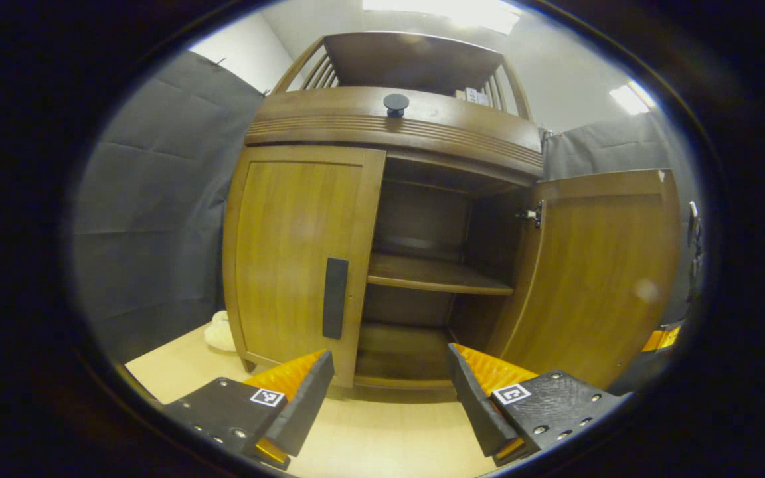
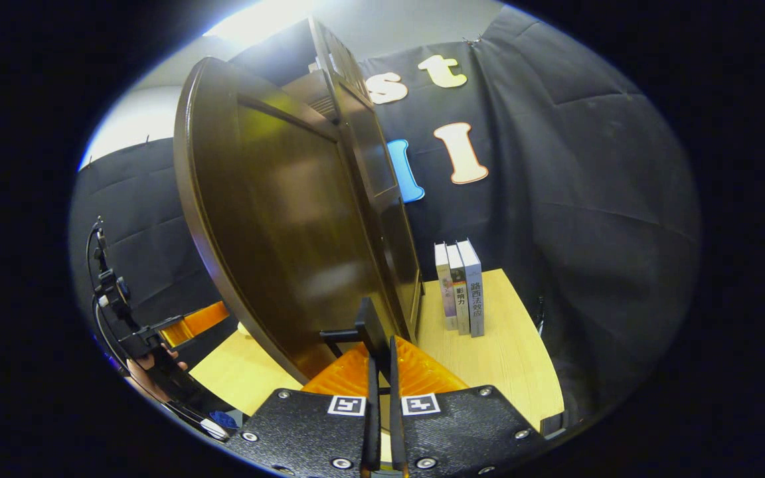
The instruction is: Open the right door of the double-door shoe cabinet with the right hand, and open the left door with the left hand.
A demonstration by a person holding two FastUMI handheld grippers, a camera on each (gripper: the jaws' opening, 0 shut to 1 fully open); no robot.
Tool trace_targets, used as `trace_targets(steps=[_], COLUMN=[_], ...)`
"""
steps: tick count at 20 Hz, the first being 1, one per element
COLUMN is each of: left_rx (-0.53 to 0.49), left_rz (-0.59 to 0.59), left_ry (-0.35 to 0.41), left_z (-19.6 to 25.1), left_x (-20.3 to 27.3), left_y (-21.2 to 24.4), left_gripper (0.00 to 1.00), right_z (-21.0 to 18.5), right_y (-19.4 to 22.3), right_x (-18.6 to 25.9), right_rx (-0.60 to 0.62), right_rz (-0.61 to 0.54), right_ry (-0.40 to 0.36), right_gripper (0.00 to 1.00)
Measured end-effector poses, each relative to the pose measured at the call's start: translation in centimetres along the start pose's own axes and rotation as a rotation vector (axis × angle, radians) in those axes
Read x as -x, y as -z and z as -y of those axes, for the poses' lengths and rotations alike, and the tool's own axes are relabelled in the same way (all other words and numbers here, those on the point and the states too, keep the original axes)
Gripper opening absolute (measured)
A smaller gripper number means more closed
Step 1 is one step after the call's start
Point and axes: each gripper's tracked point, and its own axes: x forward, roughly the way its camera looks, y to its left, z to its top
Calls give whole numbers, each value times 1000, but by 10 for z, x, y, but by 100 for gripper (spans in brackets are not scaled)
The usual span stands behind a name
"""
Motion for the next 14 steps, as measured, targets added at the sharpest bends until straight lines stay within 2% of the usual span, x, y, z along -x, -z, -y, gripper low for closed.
trace_targets(steps=[4,12,14], left_rx=[5,-28,-28], left_rz=[0,35,46], left_ry=[-80,-163,-168], left_z=[-4,-40,-49], left_x=[-7,-37,-50], left_y=[1,-24,-31], left_gripper=[100,100,100], right_z=[3,6,20], right_y=[2,13,21], right_x=[0,16,32], right_rx=[-5,-32,-43], right_rz=[-13,-76,-92], right_ry=[-32,-100,-65], right_gripper=[6,10,14])
